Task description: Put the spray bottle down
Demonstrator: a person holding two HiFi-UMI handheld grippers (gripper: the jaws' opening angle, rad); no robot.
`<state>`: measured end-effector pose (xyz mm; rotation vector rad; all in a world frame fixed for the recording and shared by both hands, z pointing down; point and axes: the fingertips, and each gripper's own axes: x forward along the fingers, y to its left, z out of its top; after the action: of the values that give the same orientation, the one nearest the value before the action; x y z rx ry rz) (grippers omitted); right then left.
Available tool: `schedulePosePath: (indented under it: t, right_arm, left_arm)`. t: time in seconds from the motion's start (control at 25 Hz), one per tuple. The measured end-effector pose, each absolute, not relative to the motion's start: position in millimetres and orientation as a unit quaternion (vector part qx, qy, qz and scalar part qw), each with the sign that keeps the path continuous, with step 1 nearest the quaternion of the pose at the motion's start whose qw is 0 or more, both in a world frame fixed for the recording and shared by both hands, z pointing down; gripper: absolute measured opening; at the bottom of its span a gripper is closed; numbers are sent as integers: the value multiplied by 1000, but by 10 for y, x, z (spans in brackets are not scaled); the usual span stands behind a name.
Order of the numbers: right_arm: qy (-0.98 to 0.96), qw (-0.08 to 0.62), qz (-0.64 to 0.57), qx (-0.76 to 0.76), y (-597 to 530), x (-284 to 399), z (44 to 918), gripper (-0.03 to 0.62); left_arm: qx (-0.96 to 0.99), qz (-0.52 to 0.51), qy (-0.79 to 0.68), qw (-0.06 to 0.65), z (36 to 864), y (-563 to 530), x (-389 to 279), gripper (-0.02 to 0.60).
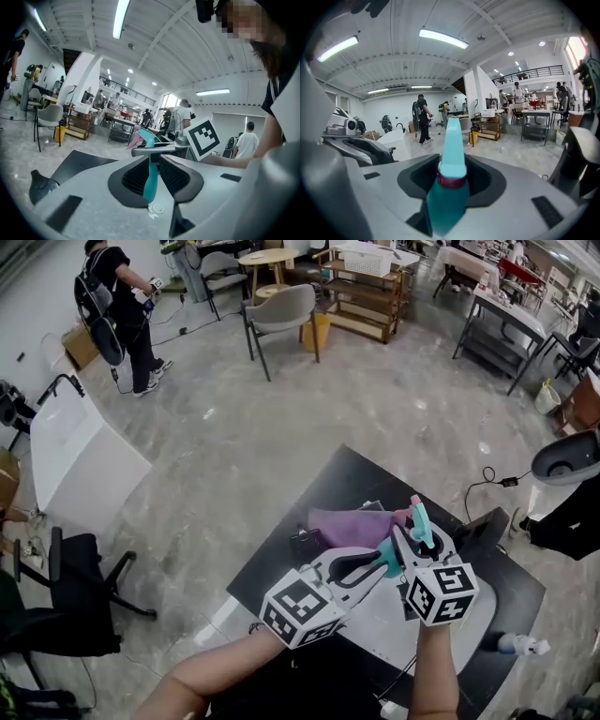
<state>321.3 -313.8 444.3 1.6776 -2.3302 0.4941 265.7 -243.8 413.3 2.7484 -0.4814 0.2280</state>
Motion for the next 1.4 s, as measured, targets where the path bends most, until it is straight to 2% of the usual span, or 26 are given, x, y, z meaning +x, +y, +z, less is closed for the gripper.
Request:
schedulePosePath:
  t: [0.96, 1.4]
  right_arm:
    - [-757, 130, 103, 632, -3778, 3479, 4292, 161]
    - [-734, 105, 93, 665, -4096, 3709, 4322, 161]
  left_arm:
    - [973, 63, -165, 152, 4042, -2544, 2748, 61]
    - [972, 59, -166, 156, 4086, -2631, 2857, 61]
